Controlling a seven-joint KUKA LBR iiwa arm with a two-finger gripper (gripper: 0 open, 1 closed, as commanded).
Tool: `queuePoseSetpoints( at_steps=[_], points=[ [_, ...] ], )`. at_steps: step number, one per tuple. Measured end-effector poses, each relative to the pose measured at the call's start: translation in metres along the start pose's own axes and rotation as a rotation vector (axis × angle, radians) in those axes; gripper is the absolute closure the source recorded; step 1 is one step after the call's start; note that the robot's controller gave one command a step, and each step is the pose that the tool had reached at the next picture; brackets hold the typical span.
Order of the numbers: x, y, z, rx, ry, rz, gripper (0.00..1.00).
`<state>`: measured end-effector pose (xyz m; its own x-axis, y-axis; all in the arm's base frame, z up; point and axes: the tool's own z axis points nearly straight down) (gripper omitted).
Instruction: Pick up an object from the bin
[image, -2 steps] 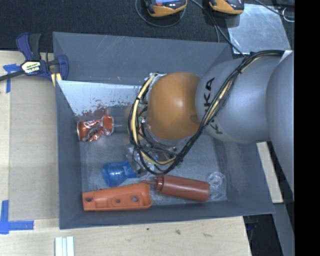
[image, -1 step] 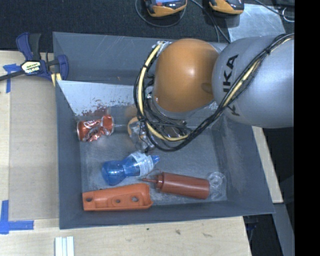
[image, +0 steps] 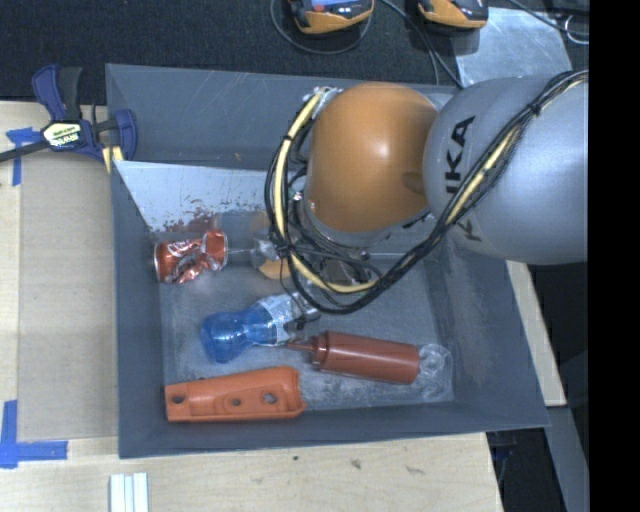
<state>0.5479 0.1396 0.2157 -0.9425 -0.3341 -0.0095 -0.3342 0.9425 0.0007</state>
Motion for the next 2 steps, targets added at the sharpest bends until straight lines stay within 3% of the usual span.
queuePoseSetpoints(
  at_steps=[1,2],
  points=[
    [0.0,0.0,0.0,0.0,0.0,0.001,0.0],
    [0.011,-0.038,0.082,0.001,-0.005,-0.223,0.0]
  ],
)
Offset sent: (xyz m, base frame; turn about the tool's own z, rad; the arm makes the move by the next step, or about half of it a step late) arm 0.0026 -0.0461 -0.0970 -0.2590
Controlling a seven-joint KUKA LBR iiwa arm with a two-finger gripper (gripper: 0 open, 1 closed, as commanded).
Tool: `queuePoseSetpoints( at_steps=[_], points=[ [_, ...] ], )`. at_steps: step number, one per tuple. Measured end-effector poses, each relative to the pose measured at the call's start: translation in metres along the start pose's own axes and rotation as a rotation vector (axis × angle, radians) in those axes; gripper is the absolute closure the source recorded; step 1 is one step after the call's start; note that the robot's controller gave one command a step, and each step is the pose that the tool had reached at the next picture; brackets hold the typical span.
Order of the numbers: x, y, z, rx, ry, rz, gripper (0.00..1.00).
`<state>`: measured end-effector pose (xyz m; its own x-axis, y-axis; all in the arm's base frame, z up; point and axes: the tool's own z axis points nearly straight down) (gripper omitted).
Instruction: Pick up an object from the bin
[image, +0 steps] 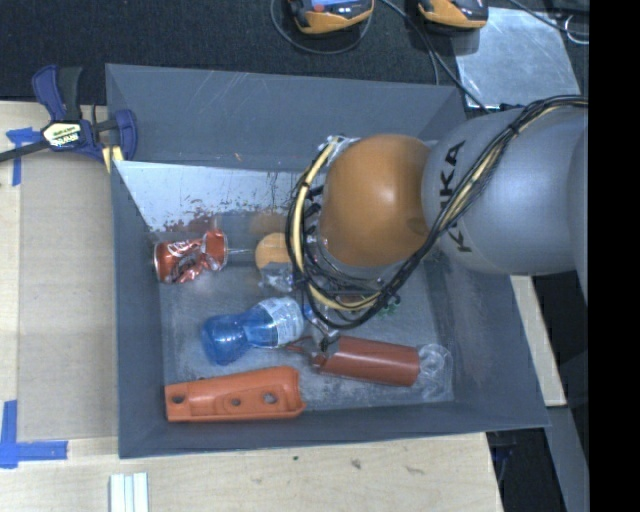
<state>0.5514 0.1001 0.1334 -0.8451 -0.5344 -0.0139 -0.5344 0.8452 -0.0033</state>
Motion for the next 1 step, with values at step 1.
queuePoseSetpoints(
  at_steps=[1],
  points=[
    [-0.0268,0.0157,0.0252,-0.002,0.0,-0.094,0.0]
  ],
)
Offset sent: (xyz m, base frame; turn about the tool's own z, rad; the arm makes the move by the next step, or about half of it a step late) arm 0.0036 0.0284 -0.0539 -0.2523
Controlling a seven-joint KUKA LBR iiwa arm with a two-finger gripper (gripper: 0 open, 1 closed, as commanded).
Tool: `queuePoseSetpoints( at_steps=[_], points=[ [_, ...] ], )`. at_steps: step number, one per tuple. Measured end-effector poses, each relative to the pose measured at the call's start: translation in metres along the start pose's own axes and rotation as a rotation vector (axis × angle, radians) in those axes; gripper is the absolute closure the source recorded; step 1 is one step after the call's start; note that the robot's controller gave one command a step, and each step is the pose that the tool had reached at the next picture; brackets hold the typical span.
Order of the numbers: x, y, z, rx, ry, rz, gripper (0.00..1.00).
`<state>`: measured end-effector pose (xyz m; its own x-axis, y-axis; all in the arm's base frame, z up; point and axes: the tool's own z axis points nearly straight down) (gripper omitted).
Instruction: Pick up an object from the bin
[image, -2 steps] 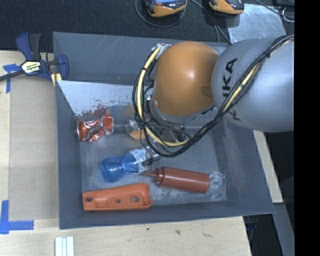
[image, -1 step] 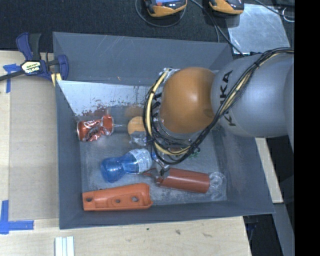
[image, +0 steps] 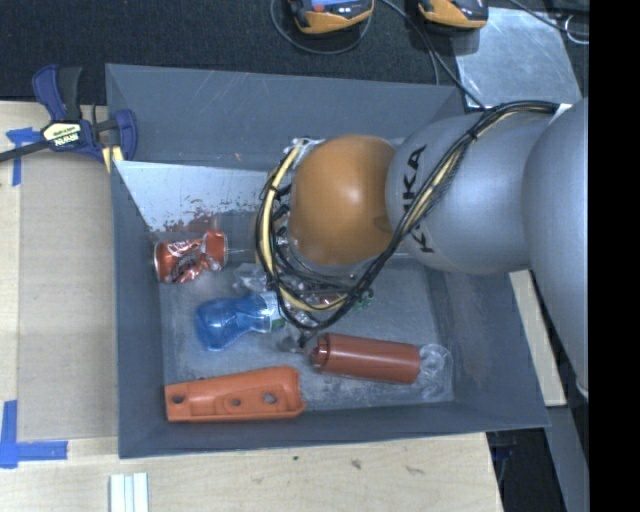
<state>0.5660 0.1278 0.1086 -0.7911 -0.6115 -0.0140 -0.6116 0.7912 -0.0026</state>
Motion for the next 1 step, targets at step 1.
queuePoseSetpoints(
  at_steps=[1],
  points=[
    [0.0085,0.0072,0.0292,0.001,0.0,-0.154,1.0]
  ],
)
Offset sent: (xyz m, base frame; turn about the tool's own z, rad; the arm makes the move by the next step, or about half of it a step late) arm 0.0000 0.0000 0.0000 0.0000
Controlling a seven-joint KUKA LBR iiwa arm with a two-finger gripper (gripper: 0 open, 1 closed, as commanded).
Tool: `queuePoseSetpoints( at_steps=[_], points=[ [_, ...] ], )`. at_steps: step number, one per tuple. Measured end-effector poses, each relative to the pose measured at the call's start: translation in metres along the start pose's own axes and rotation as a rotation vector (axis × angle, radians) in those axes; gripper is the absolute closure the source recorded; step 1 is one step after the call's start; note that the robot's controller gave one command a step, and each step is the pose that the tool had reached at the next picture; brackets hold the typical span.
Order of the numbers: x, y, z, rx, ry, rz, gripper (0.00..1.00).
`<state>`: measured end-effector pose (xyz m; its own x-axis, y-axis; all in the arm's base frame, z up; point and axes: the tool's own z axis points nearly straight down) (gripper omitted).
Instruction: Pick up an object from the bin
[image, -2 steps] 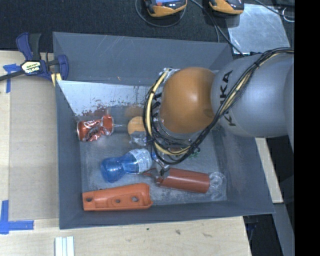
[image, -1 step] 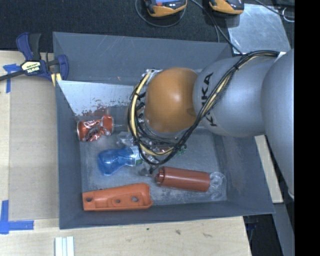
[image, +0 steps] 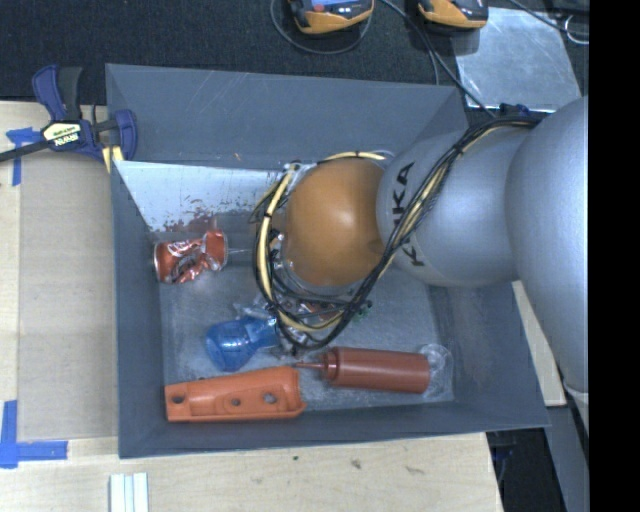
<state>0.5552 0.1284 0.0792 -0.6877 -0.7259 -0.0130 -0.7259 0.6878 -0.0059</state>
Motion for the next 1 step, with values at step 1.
queuePoseSetpoints(
  at_steps=[1],
  points=[
    [0.0001,-0.0001,0.0,0.0,0.0,0.0,1.0]
  ],
)
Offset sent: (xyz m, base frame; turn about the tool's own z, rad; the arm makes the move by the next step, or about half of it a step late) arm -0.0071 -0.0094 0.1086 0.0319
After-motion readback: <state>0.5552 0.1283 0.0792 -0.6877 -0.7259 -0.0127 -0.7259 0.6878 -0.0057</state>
